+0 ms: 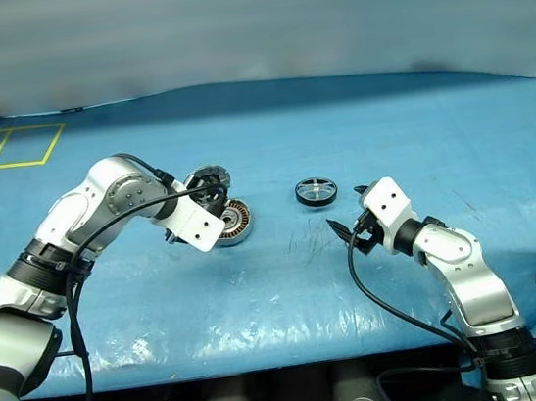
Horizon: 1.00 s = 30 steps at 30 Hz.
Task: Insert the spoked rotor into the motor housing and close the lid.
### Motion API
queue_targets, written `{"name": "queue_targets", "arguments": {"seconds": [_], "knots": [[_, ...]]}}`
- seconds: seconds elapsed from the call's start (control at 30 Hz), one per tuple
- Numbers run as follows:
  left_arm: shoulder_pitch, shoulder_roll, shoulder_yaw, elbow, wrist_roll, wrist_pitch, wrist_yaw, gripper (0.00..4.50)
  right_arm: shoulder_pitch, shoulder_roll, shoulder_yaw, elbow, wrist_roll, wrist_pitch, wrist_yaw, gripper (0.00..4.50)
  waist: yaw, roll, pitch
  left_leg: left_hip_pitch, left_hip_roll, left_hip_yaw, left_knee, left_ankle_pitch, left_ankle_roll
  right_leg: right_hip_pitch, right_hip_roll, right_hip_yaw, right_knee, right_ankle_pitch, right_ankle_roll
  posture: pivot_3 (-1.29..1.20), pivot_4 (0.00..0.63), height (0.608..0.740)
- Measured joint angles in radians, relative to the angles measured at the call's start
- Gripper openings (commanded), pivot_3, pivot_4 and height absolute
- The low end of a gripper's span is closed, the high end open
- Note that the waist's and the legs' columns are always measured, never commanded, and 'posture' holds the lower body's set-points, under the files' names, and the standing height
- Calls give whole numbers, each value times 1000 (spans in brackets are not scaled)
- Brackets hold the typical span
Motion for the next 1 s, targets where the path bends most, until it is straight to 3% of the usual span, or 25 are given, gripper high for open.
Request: {"name": "queue_targets", "arguments": {"seconds": [0.97, 1.0], "knots": [[-24, -117, -35, 236, 123, -53, 45, 4500, -6, 3, 1, 17, -20, -3, -22, 4476, 0, 0, 0, 0, 0, 0, 0, 0, 0, 0, 0, 0, 1, 0, 0, 0, 150, 740], [-26, -120, -37, 238, 128, -56, 45, 4118, -6, 5, 1, 17, -20, -4, -24, 4500, 0, 0, 0, 0, 0, 0, 0, 0, 0, 0, 0, 0, 1, 0, 0, 0, 150, 740]]}}
